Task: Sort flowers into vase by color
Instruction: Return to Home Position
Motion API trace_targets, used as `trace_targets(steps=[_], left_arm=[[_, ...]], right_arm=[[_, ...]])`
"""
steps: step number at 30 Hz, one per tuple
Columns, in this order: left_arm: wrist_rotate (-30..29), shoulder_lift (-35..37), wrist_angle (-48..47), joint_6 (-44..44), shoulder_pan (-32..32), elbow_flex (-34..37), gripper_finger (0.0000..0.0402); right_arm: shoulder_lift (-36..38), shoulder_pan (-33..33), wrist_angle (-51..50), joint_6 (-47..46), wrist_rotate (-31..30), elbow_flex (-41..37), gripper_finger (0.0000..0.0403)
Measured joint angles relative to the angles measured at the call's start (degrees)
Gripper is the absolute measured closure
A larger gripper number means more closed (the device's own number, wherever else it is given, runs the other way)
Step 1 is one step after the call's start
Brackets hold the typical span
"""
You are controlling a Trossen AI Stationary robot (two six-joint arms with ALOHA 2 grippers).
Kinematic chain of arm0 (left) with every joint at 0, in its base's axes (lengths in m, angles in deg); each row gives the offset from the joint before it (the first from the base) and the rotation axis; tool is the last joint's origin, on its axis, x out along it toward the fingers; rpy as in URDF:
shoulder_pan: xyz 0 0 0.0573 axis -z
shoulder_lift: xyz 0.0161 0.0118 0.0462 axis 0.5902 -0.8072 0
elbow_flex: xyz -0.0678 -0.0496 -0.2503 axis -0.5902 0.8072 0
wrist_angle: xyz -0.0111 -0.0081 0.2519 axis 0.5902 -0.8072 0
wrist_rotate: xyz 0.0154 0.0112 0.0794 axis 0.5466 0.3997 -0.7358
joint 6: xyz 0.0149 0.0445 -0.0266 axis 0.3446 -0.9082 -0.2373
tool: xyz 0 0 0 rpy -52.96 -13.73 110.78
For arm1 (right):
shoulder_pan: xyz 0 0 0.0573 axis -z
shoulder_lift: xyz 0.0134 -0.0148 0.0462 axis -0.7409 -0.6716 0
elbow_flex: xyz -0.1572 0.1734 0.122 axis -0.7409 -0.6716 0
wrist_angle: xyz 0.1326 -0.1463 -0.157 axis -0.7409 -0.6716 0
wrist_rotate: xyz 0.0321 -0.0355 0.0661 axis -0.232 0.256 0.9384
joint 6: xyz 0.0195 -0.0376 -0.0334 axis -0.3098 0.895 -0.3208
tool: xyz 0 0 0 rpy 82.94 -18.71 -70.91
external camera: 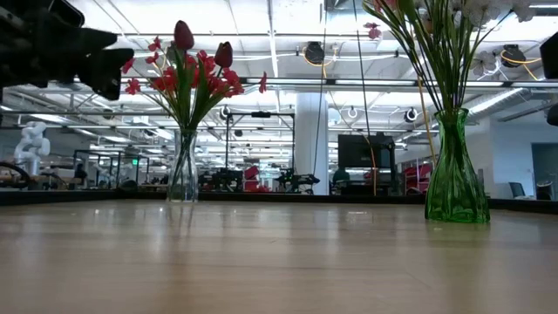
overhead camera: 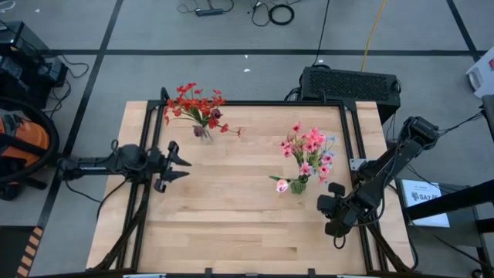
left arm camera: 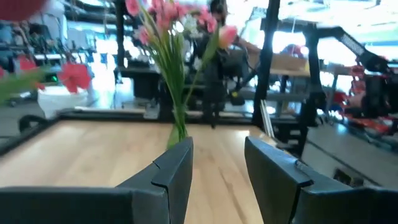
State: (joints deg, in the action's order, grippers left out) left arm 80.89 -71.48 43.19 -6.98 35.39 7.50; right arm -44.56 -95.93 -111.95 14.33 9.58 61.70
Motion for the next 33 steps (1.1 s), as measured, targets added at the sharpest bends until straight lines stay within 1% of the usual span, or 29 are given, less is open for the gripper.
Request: trace_targets(steps=[4, 8, 13, 18, 22, 24, 27, 29, 33], left_arm=[[-1.56, 0.00, -2.20, -2.60, 0.93, 0.00, 0.0249], [-4.20, 0.00, -2.51, -2.59, 0.93, 0.00, 0.0249], [-4.20, 0.00, -3.25, -2.61, 0.93, 0.02, 0.0249], [-4.21, 0.00, -3.14, -2.59, 0.93, 0.02, 0.0249], [-4.33, 0.00, -3.13, -2.60, 0.93, 0.04, 0.0249], [-4.35, 0.00, -3.10, -2.61, 0.93, 0.04, 0.0249], [-4.36, 0.00, -3.10, -2.61, 0.93, 0.04, 0.0249], [-4.37, 0.00, -3.08, -2.61, 0.93, 0.04, 0.0249], [-4.37, -0.01, -3.05, -2.61, 0.93, 0.04, 0.0249]], right_arm=[[0.00, 0.02, 1.99, 1.44, -0.07, 0.00, 0.0403], [0.00, 0.02, 2.44, 3.43, 0.03, 0.02, 0.0403], [0.00, 0.00, 2.44, 5.70, 0.05, 0.02, 0.0403], [0.00, 0.05, 2.64, 11.88, -0.05, 0.02, 0.0403], [0.58, 0.07, 3.87, 15.09, -3.00, -2.14, 0.0403], [2.30, 0.13, 6.29, 15.66, -4.31, -4.71, 0.0403], [7.34, 0.16, 12.48, 17.42, -6.07, -9.27, 0.0403], [11.90, 0.36, 14.87, 18.20, -7.59, -12.50, 0.0403], [22.36, 1.79, 15.36, 18.23, -11.89, -18.60, 0.0403]])
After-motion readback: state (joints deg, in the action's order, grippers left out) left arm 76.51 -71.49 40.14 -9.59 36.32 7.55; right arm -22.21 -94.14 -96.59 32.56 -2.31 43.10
